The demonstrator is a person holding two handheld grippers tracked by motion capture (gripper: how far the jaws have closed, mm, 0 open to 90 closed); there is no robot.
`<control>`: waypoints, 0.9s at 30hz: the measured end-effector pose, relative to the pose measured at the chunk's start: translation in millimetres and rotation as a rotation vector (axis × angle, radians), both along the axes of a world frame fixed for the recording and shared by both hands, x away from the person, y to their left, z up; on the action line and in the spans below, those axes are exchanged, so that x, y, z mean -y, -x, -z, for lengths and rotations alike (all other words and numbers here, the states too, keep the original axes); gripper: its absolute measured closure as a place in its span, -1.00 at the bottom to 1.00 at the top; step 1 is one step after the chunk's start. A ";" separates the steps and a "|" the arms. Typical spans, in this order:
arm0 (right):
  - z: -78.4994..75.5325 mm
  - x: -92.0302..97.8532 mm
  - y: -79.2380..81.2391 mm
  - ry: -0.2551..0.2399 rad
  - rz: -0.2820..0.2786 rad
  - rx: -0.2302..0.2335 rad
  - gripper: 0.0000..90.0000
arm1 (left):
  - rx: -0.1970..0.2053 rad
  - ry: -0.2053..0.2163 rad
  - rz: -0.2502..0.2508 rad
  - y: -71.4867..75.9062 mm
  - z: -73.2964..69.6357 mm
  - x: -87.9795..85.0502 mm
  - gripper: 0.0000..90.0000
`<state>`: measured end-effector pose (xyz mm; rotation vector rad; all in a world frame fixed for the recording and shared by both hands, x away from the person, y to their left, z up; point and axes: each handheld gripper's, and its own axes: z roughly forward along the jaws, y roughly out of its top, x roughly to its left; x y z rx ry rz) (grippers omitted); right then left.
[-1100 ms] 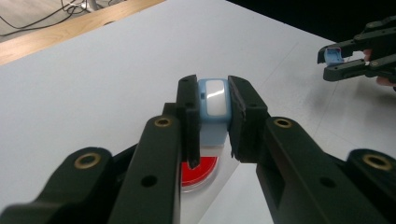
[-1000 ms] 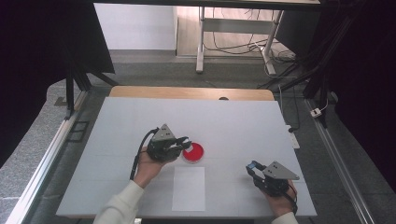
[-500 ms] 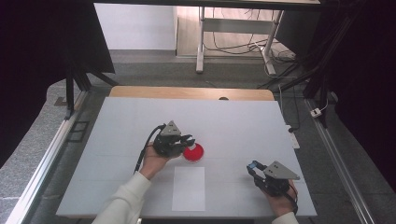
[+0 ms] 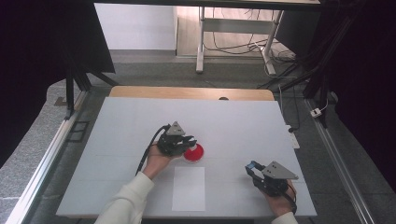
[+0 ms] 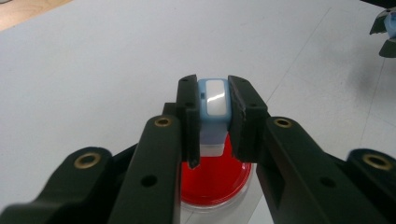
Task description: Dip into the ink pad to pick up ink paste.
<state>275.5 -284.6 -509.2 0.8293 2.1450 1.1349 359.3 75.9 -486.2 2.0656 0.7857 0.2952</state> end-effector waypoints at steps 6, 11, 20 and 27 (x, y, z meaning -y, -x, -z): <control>0.7 -0.4 -0.5 -0.003 -0.007 0.004 0.45 | -0.007 -0.021 0.001 -0.1 2.5 0.9 0.67; 0.8 -0.4 -0.6 0.002 -0.006 0.001 0.45 | -0.015 -0.026 0.005 -0.5 5.4 2.4 0.67; 1.4 -0.5 -0.8 0.003 -0.005 -0.003 0.45 | -0.025 -0.039 0.000 -1.8 10.3 2.4 0.67; 1.6 -0.4 -0.8 0.005 -0.006 -0.003 0.45 | -0.024 -0.045 0.000 -1.4 10.7 2.5 0.67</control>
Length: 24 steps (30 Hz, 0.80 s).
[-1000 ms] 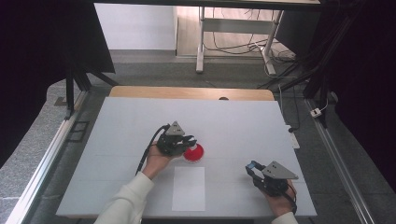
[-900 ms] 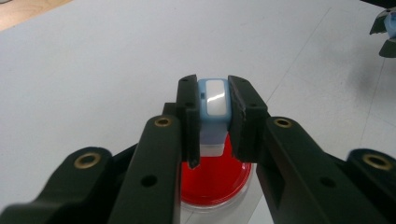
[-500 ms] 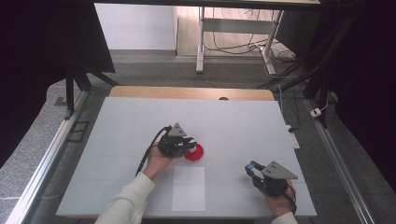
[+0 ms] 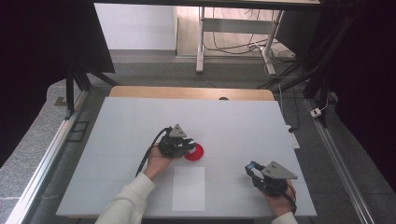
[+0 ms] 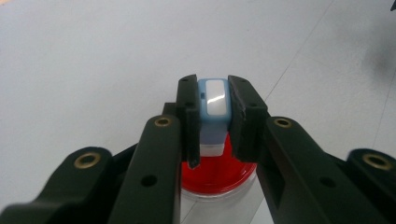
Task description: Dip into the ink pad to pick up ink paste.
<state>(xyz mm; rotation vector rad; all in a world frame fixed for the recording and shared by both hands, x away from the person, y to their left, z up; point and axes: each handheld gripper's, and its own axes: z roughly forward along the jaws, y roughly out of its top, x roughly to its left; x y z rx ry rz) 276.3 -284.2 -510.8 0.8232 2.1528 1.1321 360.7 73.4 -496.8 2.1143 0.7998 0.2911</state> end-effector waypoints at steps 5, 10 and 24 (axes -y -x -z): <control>0.2 -0.1 0.0 0.001 0.000 0.000 0.45 | -0.001 -0.003 -0.002 -0.1 0.2 0.1 0.67; 0.6 -0.1 -0.3 -0.001 0.000 0.001 0.45 | -0.007 -0.011 -0.010 -0.8 0.8 -0.4 0.67; 1.0 -0.3 -0.6 0.001 -0.002 0.003 0.45 | -0.008 -0.035 -0.004 -1.0 3.5 2.5 0.67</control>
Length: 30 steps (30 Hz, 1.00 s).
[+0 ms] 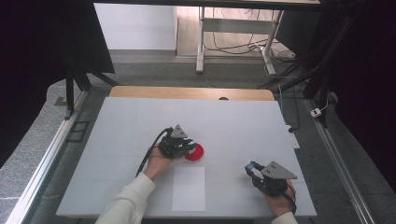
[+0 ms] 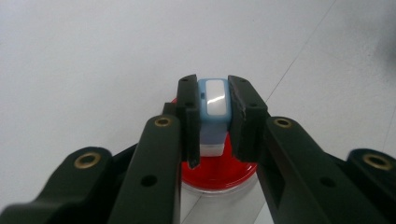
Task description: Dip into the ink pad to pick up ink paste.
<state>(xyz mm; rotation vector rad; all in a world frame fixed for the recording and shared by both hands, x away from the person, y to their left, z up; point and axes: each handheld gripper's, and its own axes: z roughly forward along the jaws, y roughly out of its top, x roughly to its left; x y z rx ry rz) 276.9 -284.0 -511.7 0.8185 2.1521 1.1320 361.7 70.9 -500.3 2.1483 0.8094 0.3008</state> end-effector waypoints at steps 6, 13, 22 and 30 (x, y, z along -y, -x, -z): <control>0.0 0.0 0.0 0.000 0.000 0.000 0.45 | 0.002 0.001 -0.001 0.3 0.6 0.6 0.67; 0.0 -0.1 0.2 0.001 0.001 -0.001 0.45 | 0.010 -0.017 0.000 1.0 0.3 1.9 0.67; 0.0 0.1 0.1 0.001 0.000 -0.002 0.45 | 0.022 -0.049 -0.005 2.3 1.3 7.1 0.68; 0.0 0.1 0.0 0.002 -0.001 -0.001 0.45 | 0.014 -0.047 -0.004 1.4 2.8 7.1 0.68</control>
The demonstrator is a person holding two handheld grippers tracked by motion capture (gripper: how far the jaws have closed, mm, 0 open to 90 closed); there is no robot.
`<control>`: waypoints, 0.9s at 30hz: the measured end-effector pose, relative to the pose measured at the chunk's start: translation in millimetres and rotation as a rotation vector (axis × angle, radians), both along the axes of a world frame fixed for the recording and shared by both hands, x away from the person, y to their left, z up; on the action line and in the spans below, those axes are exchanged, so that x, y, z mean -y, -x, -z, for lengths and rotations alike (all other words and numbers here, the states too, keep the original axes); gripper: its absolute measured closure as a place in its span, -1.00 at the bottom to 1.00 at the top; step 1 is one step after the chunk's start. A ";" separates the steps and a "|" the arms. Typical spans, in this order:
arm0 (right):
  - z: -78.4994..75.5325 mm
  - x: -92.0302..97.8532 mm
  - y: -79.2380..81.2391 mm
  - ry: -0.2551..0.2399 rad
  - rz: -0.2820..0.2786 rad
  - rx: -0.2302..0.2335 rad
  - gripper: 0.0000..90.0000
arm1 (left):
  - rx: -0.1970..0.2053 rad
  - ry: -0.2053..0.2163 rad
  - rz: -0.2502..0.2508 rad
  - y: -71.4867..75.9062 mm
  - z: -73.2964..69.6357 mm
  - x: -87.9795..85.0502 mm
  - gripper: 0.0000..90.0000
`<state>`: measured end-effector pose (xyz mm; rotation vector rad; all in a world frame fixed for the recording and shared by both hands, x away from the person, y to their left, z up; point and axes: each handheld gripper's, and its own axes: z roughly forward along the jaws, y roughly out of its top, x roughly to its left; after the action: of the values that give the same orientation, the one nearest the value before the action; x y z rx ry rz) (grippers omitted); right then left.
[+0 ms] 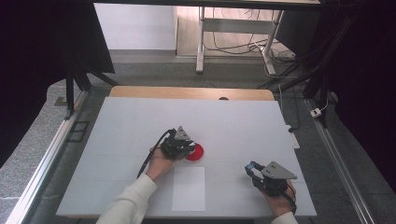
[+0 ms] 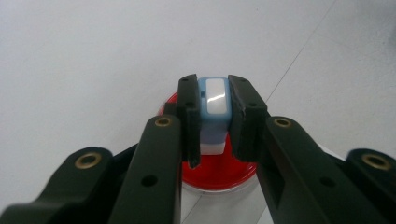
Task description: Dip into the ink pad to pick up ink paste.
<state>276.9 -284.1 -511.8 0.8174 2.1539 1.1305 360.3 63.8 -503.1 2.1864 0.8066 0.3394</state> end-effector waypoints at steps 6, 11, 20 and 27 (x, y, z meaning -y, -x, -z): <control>-0.3 -0.5 0.4 0.007 0.000 -0.001 0.45 | 0.002 -0.006 0.002 0.8 0.2 0.2 0.68; -0.2 -0.3 0.3 0.003 0.001 -0.001 0.45 | 0.001 0.000 0.002 0.8 1.0 -0.7 0.68; -0.4 -0.1 0.4 0.003 0.001 0.000 0.45 | 0.007 0.007 -0.001 2.9 2.6 -2.3 0.68; -0.3 -0.1 0.5 0.003 0.001 0.000 0.45 | 0.012 0.014 -0.002 4.6 4.2 -4.1 0.68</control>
<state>276.4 -284.1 -511.4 0.8171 2.1549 1.1266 355.8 67.9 -507.3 2.1690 0.8021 0.3467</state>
